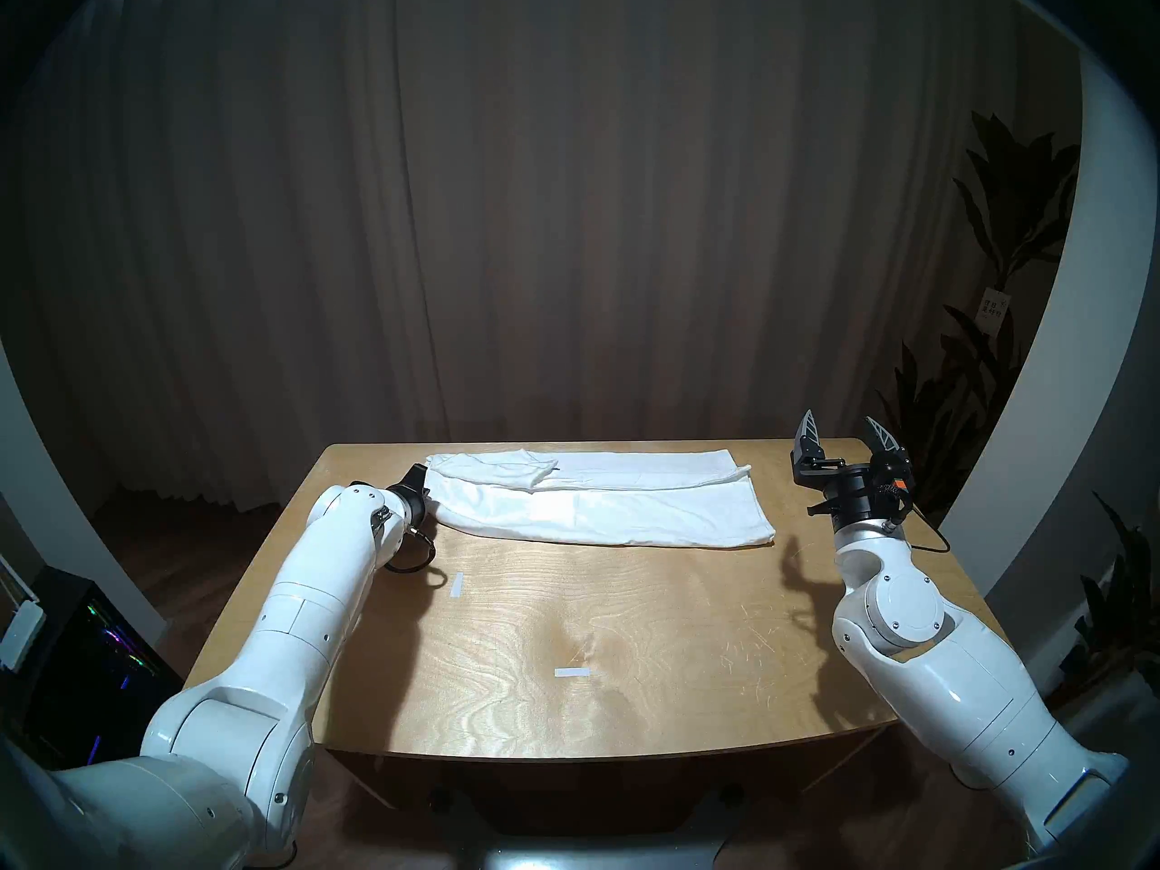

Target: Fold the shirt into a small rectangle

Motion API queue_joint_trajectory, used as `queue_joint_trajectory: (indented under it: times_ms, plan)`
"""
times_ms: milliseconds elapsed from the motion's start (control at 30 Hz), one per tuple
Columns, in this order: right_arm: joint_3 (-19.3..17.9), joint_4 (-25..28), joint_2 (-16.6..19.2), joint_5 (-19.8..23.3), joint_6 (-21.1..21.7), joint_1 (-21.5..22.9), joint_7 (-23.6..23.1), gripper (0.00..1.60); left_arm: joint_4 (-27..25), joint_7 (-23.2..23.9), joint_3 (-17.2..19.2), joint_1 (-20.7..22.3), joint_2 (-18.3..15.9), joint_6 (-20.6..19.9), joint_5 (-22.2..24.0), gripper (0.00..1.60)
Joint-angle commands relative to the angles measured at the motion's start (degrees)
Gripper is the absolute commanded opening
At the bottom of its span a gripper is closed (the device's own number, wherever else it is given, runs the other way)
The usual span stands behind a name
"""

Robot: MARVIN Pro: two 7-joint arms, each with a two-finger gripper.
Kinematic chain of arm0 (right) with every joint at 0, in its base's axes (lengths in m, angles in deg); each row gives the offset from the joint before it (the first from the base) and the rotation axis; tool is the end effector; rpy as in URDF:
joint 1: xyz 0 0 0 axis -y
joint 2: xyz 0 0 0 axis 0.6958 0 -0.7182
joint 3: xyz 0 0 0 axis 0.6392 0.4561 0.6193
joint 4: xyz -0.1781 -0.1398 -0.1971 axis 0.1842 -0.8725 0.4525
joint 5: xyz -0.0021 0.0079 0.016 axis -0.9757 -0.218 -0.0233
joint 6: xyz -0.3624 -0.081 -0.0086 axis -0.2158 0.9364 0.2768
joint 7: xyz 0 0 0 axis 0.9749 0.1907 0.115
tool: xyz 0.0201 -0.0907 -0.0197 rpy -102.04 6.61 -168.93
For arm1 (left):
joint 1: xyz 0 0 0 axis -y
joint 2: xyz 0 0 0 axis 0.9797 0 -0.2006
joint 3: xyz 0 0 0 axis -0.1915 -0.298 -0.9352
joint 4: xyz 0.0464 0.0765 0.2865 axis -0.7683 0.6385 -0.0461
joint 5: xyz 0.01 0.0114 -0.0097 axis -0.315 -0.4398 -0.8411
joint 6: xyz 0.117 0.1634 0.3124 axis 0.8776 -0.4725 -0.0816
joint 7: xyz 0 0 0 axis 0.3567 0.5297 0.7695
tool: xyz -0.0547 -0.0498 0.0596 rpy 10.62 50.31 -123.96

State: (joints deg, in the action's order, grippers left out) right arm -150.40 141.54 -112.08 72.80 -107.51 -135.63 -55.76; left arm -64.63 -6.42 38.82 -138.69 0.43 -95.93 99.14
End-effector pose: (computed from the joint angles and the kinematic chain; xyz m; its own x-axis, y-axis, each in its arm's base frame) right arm 0.4496 -0.0904 -0.2551 -0.3170 0.0246 0.9481 -0.1393 -0.9900 -0.0209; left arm 0.5988 0.1132 -0.3685 0.2296 0.9058 0.3562 0.5404 -0.4230 0.7273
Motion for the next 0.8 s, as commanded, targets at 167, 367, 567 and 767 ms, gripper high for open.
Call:
queue_joint_trajectory:
  times_ms: [167,367,567,767]
  plan:
    - [-1.30,1.91,0.54,0.21,-0.57,-1.89,1.88,1.60,3.43,3.96,-3.51,2.30,2.84,2.01,-3.44,0.00]
    - [-1.73,1.66,0.65,0.49,-1.06,-3.06,2.67,1.60,1.01,4.50,-5.26,3.67,4.08,2.91,-5.25,0.00]
    - [-1.94,1.20,0.84,1.07,-1.45,-4.16,3.01,1.60,-2.59,4.04,-7.45,4.20,4.54,4.21,-7.27,0.00]
    - [-1.71,0.28,0.78,2.29,-1.78,-4.22,2.68,1.60,-7.91,-1.72,-8.82,3.22,4.38,9.48,-11.17,0.00]
